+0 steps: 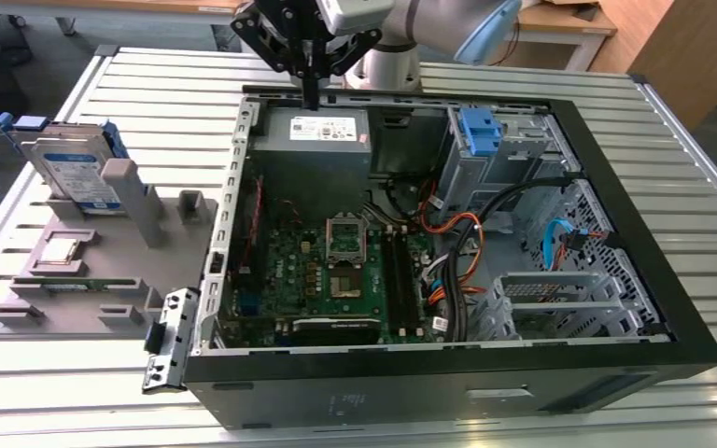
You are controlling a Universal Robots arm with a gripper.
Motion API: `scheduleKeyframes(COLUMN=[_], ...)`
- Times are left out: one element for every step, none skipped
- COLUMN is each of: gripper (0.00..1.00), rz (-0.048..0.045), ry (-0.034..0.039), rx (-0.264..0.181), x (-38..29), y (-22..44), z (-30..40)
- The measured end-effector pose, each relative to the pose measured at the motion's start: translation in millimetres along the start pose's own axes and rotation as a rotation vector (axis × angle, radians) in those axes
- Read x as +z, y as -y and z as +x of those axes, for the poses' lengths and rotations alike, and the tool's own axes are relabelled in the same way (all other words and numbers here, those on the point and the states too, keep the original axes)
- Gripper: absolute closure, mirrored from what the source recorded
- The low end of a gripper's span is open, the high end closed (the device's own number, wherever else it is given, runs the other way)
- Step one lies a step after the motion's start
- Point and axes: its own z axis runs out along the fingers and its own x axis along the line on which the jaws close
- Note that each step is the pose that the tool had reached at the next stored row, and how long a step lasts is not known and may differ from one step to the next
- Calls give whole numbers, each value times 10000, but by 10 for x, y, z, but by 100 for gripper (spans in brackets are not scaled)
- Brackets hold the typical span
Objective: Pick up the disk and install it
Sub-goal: 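Reach for the disk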
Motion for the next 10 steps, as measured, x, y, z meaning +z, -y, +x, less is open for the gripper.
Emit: scheduleKeyframes(gripper=[89, 89, 89, 89, 89, 89, 89, 89, 89, 89], rz=[0, 0, 0, 0, 1, 0, 0, 0, 0, 1], ry=[0, 0, 0, 0, 0, 0, 0, 0, 0, 0], rx=[0, -1, -1, 0, 0, -1, 1, 1, 0, 0], x=[0, 0, 0, 0, -1, 0, 0, -1, -1, -1], y=[0, 0, 1, 1, 1, 1, 1, 2, 2, 2], z=[3, 3, 4, 5, 5, 6, 10, 15, 20, 26])
